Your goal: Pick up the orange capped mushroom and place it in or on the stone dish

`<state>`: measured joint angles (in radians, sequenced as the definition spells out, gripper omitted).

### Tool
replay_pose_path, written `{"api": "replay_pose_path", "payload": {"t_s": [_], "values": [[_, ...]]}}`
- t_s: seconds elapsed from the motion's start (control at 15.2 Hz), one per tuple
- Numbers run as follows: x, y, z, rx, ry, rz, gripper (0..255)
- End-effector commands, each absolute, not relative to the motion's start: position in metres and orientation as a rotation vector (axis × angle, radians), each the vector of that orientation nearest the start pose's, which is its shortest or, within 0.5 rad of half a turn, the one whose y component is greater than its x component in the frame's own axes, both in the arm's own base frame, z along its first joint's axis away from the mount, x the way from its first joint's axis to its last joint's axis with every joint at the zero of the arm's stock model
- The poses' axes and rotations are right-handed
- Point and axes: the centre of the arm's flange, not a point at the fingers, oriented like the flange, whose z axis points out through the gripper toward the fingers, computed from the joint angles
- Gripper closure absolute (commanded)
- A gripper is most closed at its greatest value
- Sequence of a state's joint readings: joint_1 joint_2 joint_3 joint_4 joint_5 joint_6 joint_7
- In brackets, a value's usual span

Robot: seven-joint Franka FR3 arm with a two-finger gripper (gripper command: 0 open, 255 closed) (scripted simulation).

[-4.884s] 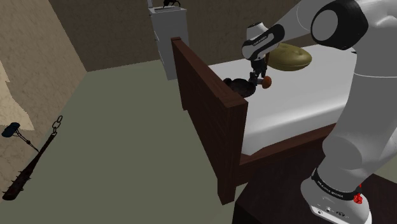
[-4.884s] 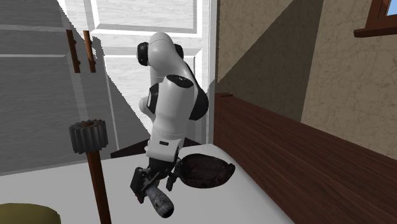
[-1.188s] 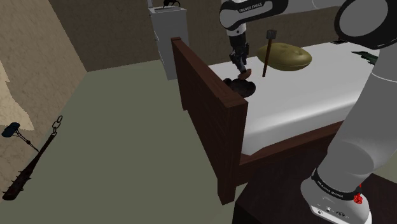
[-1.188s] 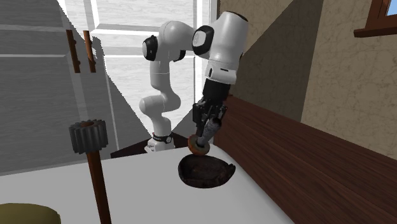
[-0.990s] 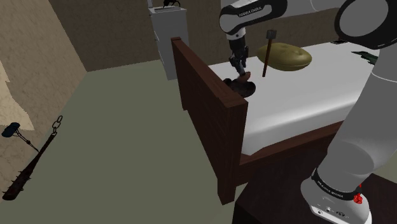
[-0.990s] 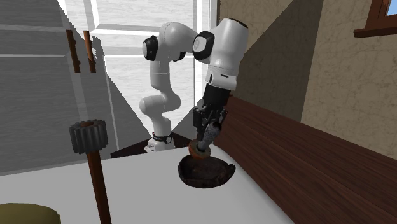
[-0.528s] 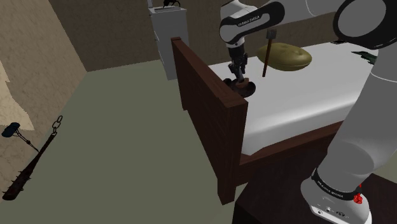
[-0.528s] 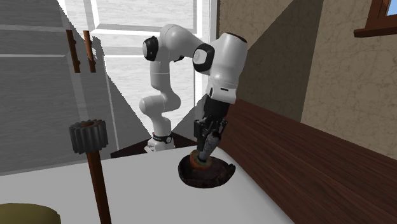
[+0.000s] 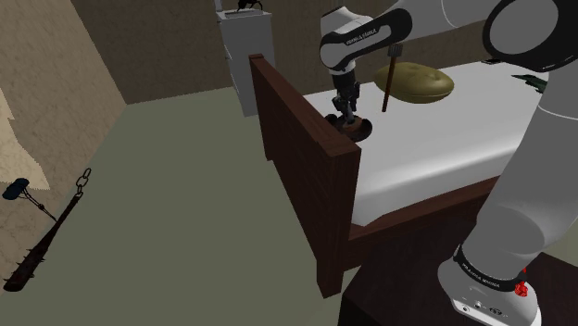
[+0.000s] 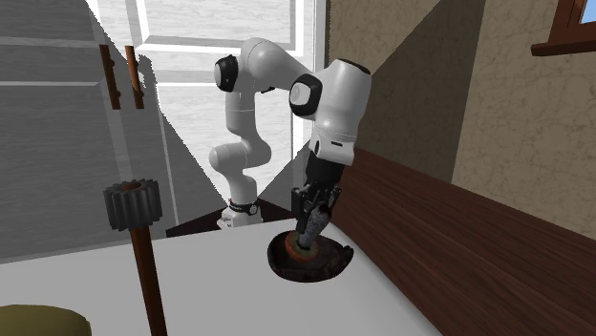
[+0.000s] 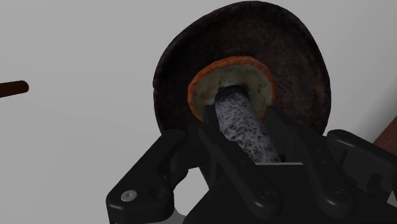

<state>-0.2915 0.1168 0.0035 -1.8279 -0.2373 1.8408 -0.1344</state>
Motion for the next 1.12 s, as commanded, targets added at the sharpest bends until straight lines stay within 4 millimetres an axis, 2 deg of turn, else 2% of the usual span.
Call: {"api": "replay_pose_path", "payload": {"t_s": [0.0,0.07,0.13,0.46,0.73,1.06], "values": [[0.554,-0.184,0.46,-3.328,0.13,0.248,255],[0.554,-0.184,0.46,-3.328,0.13,0.248,255],[0.554,-0.184,0.46,-3.328,0.13,0.248,0],[0.554,-0.184,0.46,-3.328,0.13,0.248,0],[0.562,-0.174,0.509,-3.328,0.13,0.248,0],[0.562,-0.174,0.509,-3.328,0.13,0.248,0]]}}
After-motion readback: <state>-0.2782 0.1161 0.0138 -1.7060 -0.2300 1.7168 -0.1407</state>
